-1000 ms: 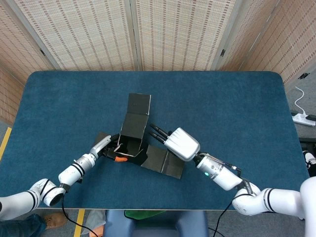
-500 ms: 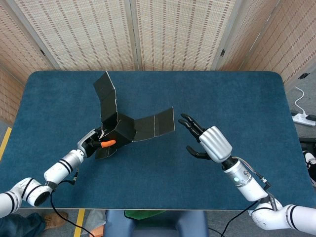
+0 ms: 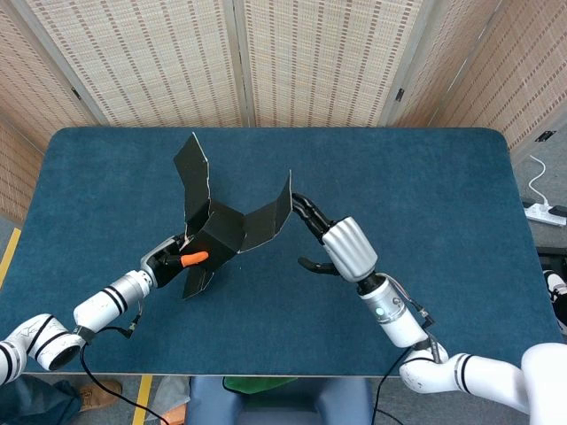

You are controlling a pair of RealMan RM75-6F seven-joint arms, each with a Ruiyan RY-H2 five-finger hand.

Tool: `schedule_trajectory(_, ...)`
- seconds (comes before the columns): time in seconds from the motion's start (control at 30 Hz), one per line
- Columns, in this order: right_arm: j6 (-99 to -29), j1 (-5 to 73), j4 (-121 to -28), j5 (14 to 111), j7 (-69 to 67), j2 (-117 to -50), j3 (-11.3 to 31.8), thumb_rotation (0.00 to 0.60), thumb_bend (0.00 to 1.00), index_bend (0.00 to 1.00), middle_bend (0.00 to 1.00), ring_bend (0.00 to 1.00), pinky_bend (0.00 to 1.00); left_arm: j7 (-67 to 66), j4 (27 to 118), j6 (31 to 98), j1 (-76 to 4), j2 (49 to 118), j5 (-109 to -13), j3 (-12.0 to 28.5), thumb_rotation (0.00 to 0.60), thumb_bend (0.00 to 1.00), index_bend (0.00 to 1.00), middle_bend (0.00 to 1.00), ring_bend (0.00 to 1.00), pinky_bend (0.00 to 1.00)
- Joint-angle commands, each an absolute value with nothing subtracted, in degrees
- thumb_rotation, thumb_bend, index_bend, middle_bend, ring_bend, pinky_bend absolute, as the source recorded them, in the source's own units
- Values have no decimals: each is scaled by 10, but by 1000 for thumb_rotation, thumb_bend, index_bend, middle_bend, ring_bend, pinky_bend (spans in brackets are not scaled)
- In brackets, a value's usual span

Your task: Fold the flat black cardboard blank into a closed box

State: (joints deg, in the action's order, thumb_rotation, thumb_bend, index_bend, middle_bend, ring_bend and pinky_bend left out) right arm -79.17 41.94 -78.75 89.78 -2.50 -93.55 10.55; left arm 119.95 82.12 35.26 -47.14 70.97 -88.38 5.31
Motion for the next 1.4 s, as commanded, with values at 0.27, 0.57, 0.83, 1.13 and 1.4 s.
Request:
schedule_trajectory(0.27, -767, 482, -718, 893, 36, -1024, 155, 600, 26, 0, 159, 686, 1000, 1178, 817, 366, -489, 716, -915, 21, 600, 193, 350, 311, 591, 568)
schedule_trajectory(0.57, -761, 495, -717, 909, 63, -1025, 153, 600, 26, 0, 191, 693, 1000, 1058, 790, 361, -495, 739, -894, 6, 600, 193, 340, 305, 590, 567)
schedule_trajectory(0.83, -736, 502, -724, 908, 79, -1016, 144, 600, 12, 0, 191, 694, 1000, 935, 779, 359, -492, 755, -862, 9, 600, 194, 340, 304, 588, 567)
schedule_trajectory(1.13, -729, 499, -736, 906, 99, -1003, 140, 600, 9, 0, 193, 696, 1000, 733, 772, 357, -479, 778, -780, 29, 600, 194, 340, 304, 587, 568)
schedule_trajectory(1.4, -711, 508, -710, 913, 119, -1026, 123, 600, 9, 0, 191, 696, 1000, 614, 799, 354, -472, 785, -722, 50, 600, 193, 340, 304, 588, 571)
